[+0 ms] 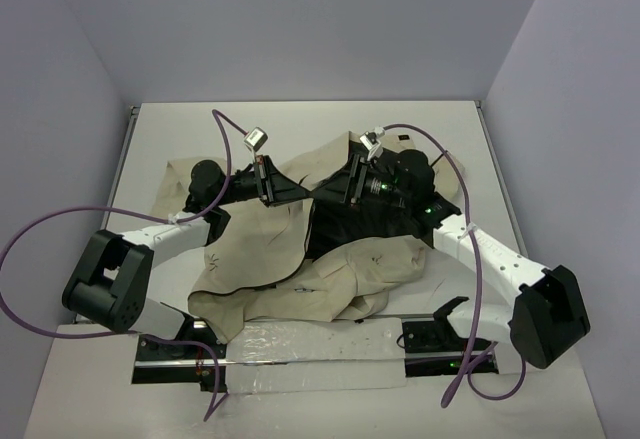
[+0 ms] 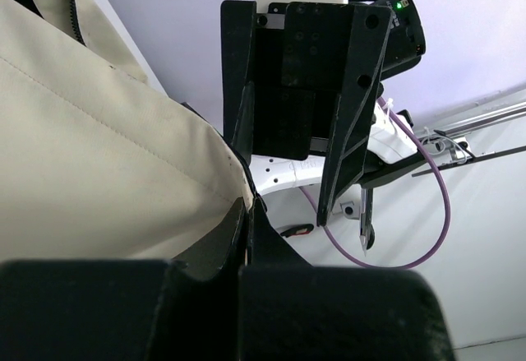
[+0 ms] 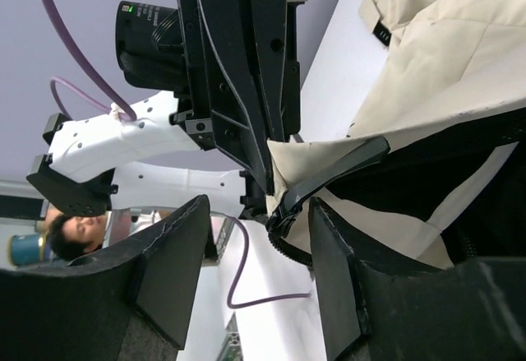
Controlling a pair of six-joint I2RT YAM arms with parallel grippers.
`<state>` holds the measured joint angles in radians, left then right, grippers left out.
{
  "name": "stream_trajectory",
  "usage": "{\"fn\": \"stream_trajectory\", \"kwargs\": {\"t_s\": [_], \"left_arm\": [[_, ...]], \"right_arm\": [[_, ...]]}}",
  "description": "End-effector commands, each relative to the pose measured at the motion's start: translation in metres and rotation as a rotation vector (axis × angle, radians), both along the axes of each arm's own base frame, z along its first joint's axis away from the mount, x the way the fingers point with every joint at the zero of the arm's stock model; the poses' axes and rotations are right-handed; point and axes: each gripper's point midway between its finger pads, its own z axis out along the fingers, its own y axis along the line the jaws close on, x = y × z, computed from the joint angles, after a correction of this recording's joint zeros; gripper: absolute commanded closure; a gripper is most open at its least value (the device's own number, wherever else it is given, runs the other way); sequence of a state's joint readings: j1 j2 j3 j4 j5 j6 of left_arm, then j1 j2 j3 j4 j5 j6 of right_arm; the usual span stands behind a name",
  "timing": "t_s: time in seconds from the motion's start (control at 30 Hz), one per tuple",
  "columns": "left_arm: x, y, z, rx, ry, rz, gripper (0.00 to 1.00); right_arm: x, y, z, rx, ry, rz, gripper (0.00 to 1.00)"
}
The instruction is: Zip up the jacket
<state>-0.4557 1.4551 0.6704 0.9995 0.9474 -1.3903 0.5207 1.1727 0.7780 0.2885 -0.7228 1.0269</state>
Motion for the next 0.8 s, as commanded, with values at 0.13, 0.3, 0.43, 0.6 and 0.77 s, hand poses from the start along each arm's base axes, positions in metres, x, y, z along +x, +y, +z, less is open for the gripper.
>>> {"fn": "stream_trajectory", "kwargs": {"t_s": [0.13,0.3,0.43,0.6,0.77], "left_arm": [[-0.0026,-0.0014,0.0268,-0.037,-0.118,-0.016,1.00],[-0.0032,-0.0006,0.0250,-0.034,-0.114,-0.015,1.00],[-0.0052,0.0000,0.0248,-0.032,-0.115,-0.013,1.00],[-0.0072,0.0017,0.0285,-0.034,-0.128,-0.009,1.00],[-0.0101,0.0025,0.0288,-0.028,-0.130,-0.015,0.48]], "right_arm": [[-0.0044,0.0069,0.0232,0.059,-0.055,0.039,0.48],[-0.0028,0.0051,0.0272,0.059,-0.067,0.018,0.70],[-0.0009,0.0042,0.0245,0.041,-0.069,0.005,0.86],[-0.0007,0.0026,0.0220,0.037,-0.064,-0.008,1.00],[-0.0029,-0.0002,0.0235,0.032,-0.076,-0.016,1.00]]}}
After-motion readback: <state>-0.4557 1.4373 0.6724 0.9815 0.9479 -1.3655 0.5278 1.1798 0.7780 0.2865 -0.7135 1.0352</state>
